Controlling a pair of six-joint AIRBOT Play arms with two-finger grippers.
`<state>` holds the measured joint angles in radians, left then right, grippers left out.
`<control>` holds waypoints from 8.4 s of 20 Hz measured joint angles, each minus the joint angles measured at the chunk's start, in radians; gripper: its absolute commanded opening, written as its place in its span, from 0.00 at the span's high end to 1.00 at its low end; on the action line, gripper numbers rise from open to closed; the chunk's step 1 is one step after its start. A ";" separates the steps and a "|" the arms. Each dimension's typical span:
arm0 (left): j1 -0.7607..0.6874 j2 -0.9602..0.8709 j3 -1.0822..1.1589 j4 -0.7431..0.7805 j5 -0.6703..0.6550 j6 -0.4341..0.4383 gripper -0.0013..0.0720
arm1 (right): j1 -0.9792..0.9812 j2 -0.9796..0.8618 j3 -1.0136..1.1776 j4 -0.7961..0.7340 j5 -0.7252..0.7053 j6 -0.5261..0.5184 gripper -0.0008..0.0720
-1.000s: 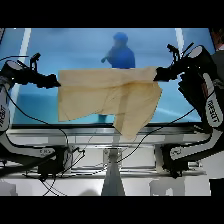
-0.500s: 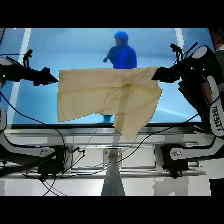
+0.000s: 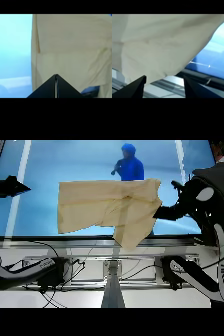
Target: Fold the clothes and pants, and hang the long-sleeved shirts on hangers.
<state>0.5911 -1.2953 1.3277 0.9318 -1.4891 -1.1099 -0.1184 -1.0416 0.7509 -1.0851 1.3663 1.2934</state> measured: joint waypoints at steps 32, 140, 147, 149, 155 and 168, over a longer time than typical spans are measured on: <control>0.023 0.341 -0.595 0.280 0.357 0.034 0.31 | 0.248 -0.002 -0.392 0.161 -0.278 0.161 0.62; -0.460 0.041 0.119 -0.207 0.093 -0.036 0.96 | 0.895 -0.785 0.848 -0.091 -0.785 0.286 0.97; -0.708 -0.157 0.117 -0.280 0.270 -0.036 0.82 | 0.547 -0.690 0.862 -0.231 -0.499 0.286 0.96; -0.808 -0.232 0.117 -0.324 0.393 -0.036 0.01 | 0.454 -0.676 0.862 -0.241 -0.425 0.286 0.97; -0.947 -0.346 0.117 -0.364 0.569 -0.012 0.03 | 0.250 -0.665 0.858 -0.250 -0.288 0.220 0.97; -0.792 -0.288 0.117 -0.366 0.426 0.002 0.04 | 0.188 -0.869 0.766 0.351 -0.214 -0.140 0.04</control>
<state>-0.2005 -1.5833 1.4448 0.5655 -1.0634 -1.1076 0.0692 -1.9102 1.5169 -0.7341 1.1519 1.1534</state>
